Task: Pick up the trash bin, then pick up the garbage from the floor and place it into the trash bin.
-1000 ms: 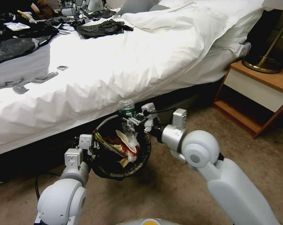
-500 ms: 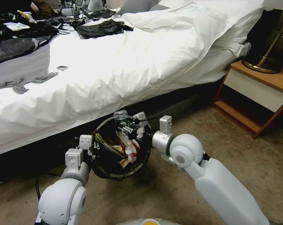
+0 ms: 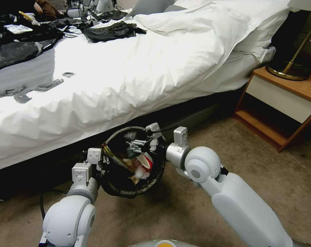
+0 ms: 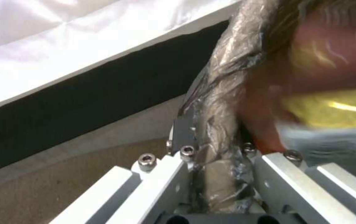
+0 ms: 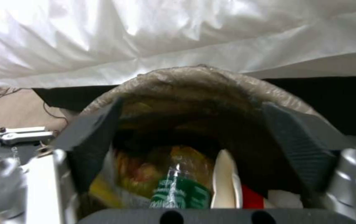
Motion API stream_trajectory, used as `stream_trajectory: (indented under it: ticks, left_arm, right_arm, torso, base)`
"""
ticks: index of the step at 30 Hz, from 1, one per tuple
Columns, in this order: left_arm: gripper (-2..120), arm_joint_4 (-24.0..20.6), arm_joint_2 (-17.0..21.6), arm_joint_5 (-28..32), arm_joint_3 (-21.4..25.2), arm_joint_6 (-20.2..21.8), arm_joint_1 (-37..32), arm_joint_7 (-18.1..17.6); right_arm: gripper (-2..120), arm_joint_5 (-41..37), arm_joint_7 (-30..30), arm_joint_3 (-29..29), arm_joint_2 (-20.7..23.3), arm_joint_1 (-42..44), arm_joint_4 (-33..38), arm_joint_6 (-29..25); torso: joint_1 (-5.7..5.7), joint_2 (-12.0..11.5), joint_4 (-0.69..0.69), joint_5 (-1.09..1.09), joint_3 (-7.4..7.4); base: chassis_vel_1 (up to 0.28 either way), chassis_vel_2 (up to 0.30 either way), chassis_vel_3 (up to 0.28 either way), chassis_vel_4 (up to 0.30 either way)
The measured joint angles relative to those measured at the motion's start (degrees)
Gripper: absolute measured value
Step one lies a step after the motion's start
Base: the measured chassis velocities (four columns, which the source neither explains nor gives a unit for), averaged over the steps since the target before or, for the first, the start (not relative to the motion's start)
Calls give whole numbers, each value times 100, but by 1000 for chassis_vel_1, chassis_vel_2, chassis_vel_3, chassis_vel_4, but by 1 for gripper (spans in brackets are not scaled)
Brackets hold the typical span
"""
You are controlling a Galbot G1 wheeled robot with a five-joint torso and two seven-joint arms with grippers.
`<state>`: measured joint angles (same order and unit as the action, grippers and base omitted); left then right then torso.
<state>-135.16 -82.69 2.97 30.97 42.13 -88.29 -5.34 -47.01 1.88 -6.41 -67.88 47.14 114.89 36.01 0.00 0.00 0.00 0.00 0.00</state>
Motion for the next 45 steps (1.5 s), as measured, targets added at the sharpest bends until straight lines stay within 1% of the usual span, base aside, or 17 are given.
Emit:
stream_trajectory:
  ticks: [1, 2, 4, 15, 19, 24, 25, 26, 28, 29, 30, 32, 33, 36, 37, 40, 45]
  left_arm:
    - [0, 0, 0, 0, 0, 0, 0, 0]
    - [0, 0, 0, 0, 1, 0, 0, -1]
    - [0, 0, -2, -1, 2, 0, -1, -2]
    - [0, -5, -8, -4, 1, 0, -8, -6]
    - [0, -12, -7, 0, 2, 0, 0, -6]
    - [0, -13, -8, 28, 3, -1, 3, -59]
    - [0, -13, -8, 28, 3, -1, 3, -59]
    - [0, -13, -6, 55, 4, -1, 3, -70]
    - [0, -19, 16, 94, 15, 0, 5, -76]
    - [0, -19, 16, 94, 15, 0, 5, -76]
    - [0, -21, 30, 100, 20, -3, 4, -76]
    - [0, -26, 51, 101, 22, -54, -27, -70]
    - [0, -26, 51, 101, 22, -54, -27, -70]
    - [0, -4, 74, 105, 29, -201, -60, -92]
    - [0, -4, 74, 105, 29, -201, -60, -92]
    - [0, 25, 79, 115, 7, -342, -58, -208]
    - [0, 71, 92, 69, -4, -439, -76, -264]
  right_arm:
    - [89, 0, 0, 0, 0, 0, 0, 0]
    - [95, 0, -1, 9, 12, -4, 0, 1]
    - [99, 1, -2, 28, 26, -2, 2, 6]
    - [100, 68, 5, 151, 60, 137, 55, -22]
    - [100, 215, 5, 416, 81, 226, 224, -61]
    - [100, 923, 87, 996, -46, 560, 637, -213]
    - [100, 923, 87, 996, -46, 560, 637, -213]
    - [100, 1230, 94, 1250, -89, 711, 769, -331]
    - [100, 2018, 10, 2057, -121, 1165, 976, -791]
    - [100, 2018, 10, 2057, -121, 1165, 976, -791]
    - [100, 2323, 20, 2637, -143, 1485, 1088, -1036]
    - [100, 2705, 126, 3334, -228, 1979, 1235, -1403]
    - [100, 2705, 126, 3334, -228, 1979, 1235, -1403]
    - [100, 3440, 217, 4273, -476, 2822, 1414, -2048]
    - [100, 3440, 217, 4273, -476, 2822, 1414, -2048]
    - [100, 3932, 367, 4965, -813, 3451, 1512, -2660]
    - [100, 4086, 476, 5247, -1094, 3838, 1557, -3065]
  torso:
    - [0, 0, 0, 0, 0]
    - [0, 0, 0, 0, 0]
    - [0, 0, 0, 0, 0]
    - [0, 0, 0, 0, 0]
    - [0, 0, 0, 0, 0]
    - [0, 0, 0, 1, 0]
    - [0, 0, 0, 1, 0]
    - [0, 0, 1, 0, 0]
    - [0, 0, -1, 1, 0]
    - [0, 0, -1, 1, 0]
    - [0, 0, 0, 1, 0]
    - [0, 0, 1, 2, 0]
    - [0, 0, 1, 2, 0]
    - [0, 0, -1, 2, -1]
    - [0, 0, -1, 2, -1]
    - [0, 0, -1, 0, -1]
    - [0, 0, -1, 0, -1]
  base:
    - [0, 0, 0, 0]
    - [0, 0, 0, 0]
    - [0, 0, 0, 0]
    - [0, 0, 0, 0]
    - [0, 0, 0, 0]
    - [0, 0, 0, 0]
    - [0, 0, 0, 0]
    - [0, 0, 0, 0]
    - [0, 0, 0, 0]
    - [0, 0, 0, 0]
    - [0, 0, 0, 0]
    - [0, 0, 0, 0]
    - [0, 0, 0, 0]
    - [0, 0, 0, 0]
    - [0, 0, 0, 0]
    - [0, 0, 0, 0]
    - [0, 0, 0, 0]
